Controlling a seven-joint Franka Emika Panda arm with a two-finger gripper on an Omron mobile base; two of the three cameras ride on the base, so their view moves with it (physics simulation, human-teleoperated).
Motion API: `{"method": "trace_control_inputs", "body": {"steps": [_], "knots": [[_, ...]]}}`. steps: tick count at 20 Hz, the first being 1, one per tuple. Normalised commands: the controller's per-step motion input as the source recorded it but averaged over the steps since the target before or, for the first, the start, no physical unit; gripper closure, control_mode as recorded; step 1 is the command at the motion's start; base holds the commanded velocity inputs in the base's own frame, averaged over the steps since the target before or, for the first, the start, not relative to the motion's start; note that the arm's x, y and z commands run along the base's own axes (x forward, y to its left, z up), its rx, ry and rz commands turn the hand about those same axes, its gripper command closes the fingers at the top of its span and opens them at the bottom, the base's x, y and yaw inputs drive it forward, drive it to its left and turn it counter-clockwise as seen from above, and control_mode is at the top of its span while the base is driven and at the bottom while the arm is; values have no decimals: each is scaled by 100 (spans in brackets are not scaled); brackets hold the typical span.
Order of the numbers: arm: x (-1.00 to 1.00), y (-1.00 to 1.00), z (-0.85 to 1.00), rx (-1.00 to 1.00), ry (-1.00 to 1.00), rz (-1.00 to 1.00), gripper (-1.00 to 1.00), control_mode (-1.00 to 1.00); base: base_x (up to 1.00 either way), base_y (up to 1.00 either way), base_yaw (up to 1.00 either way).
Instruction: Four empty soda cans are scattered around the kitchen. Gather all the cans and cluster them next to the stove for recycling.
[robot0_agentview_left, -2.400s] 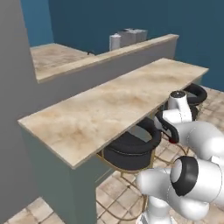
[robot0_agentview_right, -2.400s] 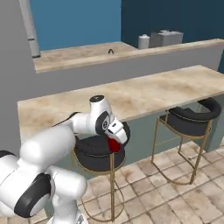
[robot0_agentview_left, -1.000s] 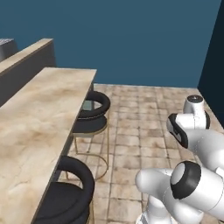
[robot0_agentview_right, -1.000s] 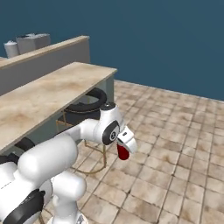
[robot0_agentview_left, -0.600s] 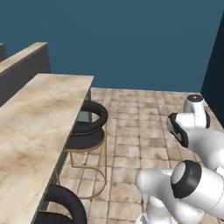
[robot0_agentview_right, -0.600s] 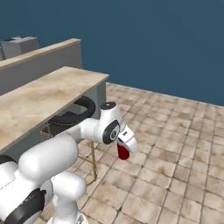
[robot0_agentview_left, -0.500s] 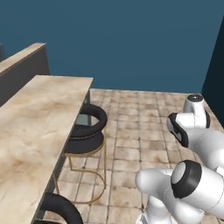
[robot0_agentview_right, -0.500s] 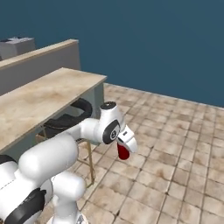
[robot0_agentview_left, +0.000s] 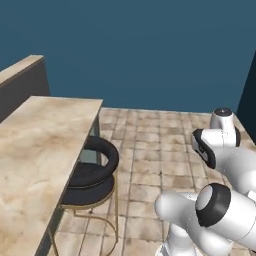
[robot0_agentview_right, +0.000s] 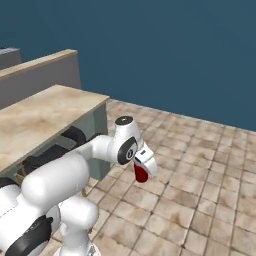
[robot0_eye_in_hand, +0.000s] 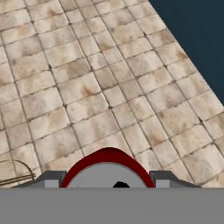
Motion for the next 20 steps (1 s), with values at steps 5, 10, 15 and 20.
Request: {"method": "trace_control_inputs", "body": {"steps": [5, 10, 15, 20], "knots": [[0, 0, 0, 0, 0, 0, 100, 100, 73, -30, 3], [0, 0, 0, 0, 0, 0, 100, 100, 73, -30, 4], [0, 0, 0, 0, 0, 0, 100, 100, 74, -30, 4], [0, 0, 0, 0, 0, 0, 100, 100, 75, -28, 5]]}}
